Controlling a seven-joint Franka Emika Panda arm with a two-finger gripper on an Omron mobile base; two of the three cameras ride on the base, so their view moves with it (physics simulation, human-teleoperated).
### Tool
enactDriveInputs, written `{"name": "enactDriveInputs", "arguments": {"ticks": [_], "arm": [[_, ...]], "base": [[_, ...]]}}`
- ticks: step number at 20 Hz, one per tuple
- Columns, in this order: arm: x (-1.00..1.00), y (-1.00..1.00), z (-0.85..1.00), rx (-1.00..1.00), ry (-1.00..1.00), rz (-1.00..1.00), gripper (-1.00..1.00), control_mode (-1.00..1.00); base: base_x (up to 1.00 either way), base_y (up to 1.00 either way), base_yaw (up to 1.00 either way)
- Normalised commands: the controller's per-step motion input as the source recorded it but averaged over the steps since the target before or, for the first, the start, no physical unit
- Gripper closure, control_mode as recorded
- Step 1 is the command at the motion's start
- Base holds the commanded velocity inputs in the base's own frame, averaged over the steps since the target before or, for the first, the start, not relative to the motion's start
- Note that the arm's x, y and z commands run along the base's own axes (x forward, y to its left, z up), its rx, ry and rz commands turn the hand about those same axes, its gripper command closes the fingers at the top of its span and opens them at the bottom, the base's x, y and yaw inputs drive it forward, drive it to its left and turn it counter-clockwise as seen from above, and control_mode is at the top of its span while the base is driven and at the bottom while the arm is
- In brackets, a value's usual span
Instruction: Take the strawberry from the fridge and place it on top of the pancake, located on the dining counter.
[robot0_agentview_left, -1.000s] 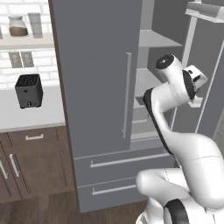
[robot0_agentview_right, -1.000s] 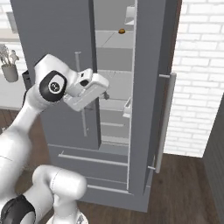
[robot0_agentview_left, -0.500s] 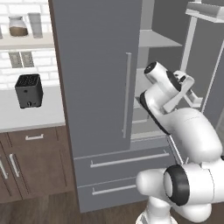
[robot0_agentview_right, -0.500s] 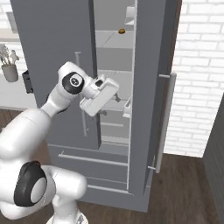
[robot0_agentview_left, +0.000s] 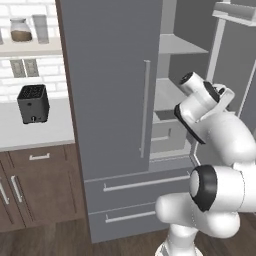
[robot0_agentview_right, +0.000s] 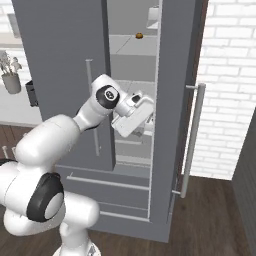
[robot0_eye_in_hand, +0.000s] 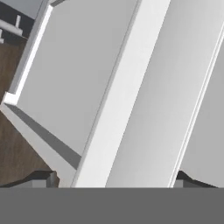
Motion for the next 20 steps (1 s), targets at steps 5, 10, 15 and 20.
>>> {"name": "enactDriveInputs", "arguments": {"ticks": [5,10,15,20], "arm": [[0.0,-0.69,-0.16,0.0,0.0,0.0,-1.0,-1.0],[0.0,-0.31,0.0,0.0,0.0,0.0,-1.0,-1.0],[0.0,0.02,0.01,0.0,0.0,0.0,-1.0,-1.0],[-0.08,0.48,0.28,-0.07,-0.03,0.0,-1.0,-1.0]], "base": [[0.0,0.0,0.0],[0.0,0.0,0.0],[0.0,0.0,0.0],[0.0,0.0,0.0]]}}
